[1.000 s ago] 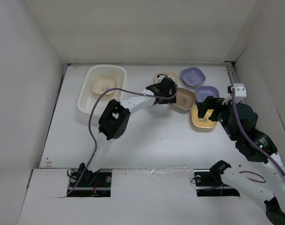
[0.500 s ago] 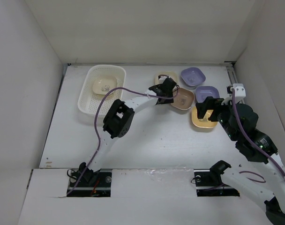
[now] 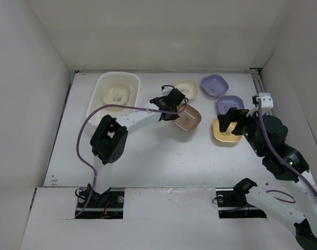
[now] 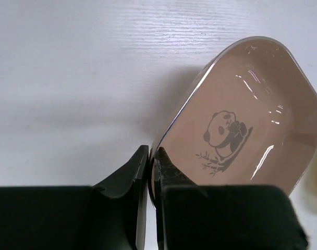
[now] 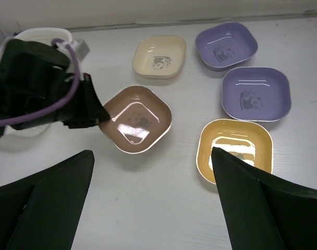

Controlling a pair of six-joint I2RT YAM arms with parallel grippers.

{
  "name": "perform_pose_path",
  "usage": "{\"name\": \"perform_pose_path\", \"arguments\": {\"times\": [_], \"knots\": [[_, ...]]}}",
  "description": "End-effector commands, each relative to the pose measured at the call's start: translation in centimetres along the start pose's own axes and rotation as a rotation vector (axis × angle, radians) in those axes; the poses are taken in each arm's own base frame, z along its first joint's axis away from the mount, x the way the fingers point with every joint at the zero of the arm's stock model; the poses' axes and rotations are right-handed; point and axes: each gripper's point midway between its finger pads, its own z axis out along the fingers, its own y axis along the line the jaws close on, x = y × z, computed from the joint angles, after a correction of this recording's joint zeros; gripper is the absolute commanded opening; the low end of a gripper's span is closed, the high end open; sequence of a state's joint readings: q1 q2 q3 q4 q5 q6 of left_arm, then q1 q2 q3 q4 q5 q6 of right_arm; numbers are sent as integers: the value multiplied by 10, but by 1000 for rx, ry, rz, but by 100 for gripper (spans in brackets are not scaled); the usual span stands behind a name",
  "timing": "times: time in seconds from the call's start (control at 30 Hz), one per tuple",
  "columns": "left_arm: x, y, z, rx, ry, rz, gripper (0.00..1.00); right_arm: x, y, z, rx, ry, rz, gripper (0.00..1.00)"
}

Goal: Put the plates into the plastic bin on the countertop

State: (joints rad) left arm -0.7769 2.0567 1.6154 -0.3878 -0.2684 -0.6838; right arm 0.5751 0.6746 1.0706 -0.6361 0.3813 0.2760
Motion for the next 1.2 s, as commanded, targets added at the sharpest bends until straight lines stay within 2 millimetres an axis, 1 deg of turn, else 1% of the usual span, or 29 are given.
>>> {"name": "perform_pose_path", "arguments": {"times": [0.0,0.03,0.07,0.17,0.2,0.23,0.27,0.3,0.33,0.37,0.4,0.43,0.47,0.5,0.53,0.57,0.6,0.63,0.7,0.73,0.8,0.83,0.93,0.97,1.0,1.03,1.07,1.1,1.17], "knots": [[-64,7,-75,48,-171,-49,0,-16,7,1,-30,-54,11,100],[-76,16,-84,49,-195,-74,0,-12,8,2,-39,-42,8,100],[-105,39,-102,41,-250,-124,0,-14,9,2,-42,-52,12,100],[-142,82,-122,33,-304,-177,0,-15,14,4,-70,-58,16,100],[-160,119,-119,-24,-333,-220,0,-13,15,7,-67,-48,12,100],[-167,127,-118,2,-327,-184,0,-13,18,9,-81,-56,3,100],[-170,143,-111,6,-319,-165,0,-10,21,10,-99,-51,3,100],[-183,179,-107,-31,-338,-203,0,-6,24,14,-113,-41,-14,100],[-196,196,-106,-32,-377,-223,0,-9,29,16,-138,-57,-17,100],[-200,208,-100,-9,-371,-246,0,-10,34,15,-164,-59,-15,100],[-200,222,-84,12,-346,-269,0,-4,36,20,-170,-44,-20,100],[-210,257,-80,2,-361,-321,0,-1,36,24,-165,-30,-35,100],[-210,277,-70,41,-339,-353,0,-4,40,24,-180,-30,-35,100],[-215,274,-71,62,-358,-332,0,-1,42,27,-189,-19,-52,100],[-213,292,-63,33,-347,-347,0,-3,42,27,-188,-15,-62,100],[-220,297,-62,29,-370,-332,0,-1,42,30,-185,-6,-79,100],[-214,299,-56,21,-349,-321,0,-1,42,30,-185,-6,-79,100],[-216,303,-50,5,-334,-315,0,-1,39,30,-176,-8,-77,100],[-211,311,-45,-36,-321,-315,0,-1,39,30,-176,-8,-77,100],[-199,316,-30,-58,-286,-332,0,-1,41,30,-186,-6,-78,100],[-192,323,-21,-68,-268,-360,0,0,42,30,-197,-4,-87,100],[-183,329,-16,-101,-243,-383,0,0,42,30,-197,-4,-87,100],[-180,337,-14,-154,-237,-445,0,-3,42,27,-199,-14,-84,100],[-175,339,-12,-168,-229,-457,0,1,41,28,-197,-5,-87,100],[-175,342,-16,-187,-235,-472,1,1,41,28,-197,-5,-87,100],[-172,343,-20,-203,-224,-483,34,1,41,28,-197,-5,-87,100],[-179,346,-26,-223,-254,-499,53,1,41,28,-197,-5,-87,100],[-186,346,-39,-234,-274,-499,70,1,41,28,-197,-5,-87,100],[-193,349,-54,-259,-313,-510,96,1,41,28,-197,-5,-87,100]]}}
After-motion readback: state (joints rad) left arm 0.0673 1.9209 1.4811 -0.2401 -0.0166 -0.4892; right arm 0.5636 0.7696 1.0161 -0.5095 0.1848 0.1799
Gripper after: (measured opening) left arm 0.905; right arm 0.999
